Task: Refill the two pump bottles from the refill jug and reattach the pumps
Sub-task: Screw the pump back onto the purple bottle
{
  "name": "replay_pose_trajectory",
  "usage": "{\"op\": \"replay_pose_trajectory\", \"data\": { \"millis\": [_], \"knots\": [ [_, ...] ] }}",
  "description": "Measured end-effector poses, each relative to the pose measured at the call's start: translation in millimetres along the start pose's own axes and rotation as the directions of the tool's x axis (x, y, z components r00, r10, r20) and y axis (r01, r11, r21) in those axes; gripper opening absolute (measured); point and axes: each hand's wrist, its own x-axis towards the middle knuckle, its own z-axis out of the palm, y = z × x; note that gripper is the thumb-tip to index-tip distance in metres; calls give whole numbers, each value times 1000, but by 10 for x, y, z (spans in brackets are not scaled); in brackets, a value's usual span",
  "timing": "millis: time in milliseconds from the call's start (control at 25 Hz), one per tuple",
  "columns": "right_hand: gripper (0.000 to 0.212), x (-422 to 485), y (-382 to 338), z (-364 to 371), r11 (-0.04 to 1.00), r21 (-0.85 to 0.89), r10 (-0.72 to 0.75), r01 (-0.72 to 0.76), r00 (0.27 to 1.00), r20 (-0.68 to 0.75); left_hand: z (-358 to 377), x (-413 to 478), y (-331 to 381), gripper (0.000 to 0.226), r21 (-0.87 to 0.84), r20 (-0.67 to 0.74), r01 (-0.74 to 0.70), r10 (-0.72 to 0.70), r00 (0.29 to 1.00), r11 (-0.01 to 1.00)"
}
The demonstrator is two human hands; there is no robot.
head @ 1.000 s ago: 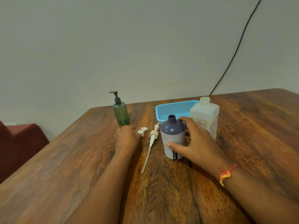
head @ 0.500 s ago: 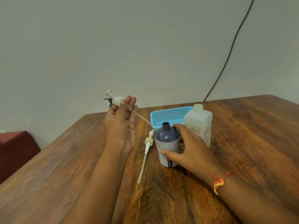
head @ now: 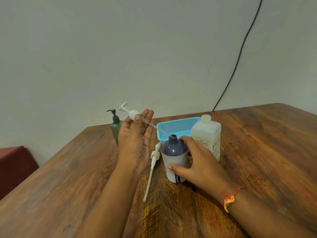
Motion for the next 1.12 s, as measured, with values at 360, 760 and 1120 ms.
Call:
{"op": "replay_pose_trajectory", "data": {
  "millis": [360,760,1120],
  "knots": [
    [86,-20,-23,9,999,-32,-15,14,1000,-11,8,-43,-40,21,340,151,-149,103,983,929],
    [83,-17,5,42,997,-78,-32,28,999,-41,-219,-98,-252,29,744,335,-149,-170,927,652],
    [82,-2,49,59,999,-52,-17,15,999,-39,-192,-130,-309,53,675,294,-132,-100,951,725]
  ]
}}
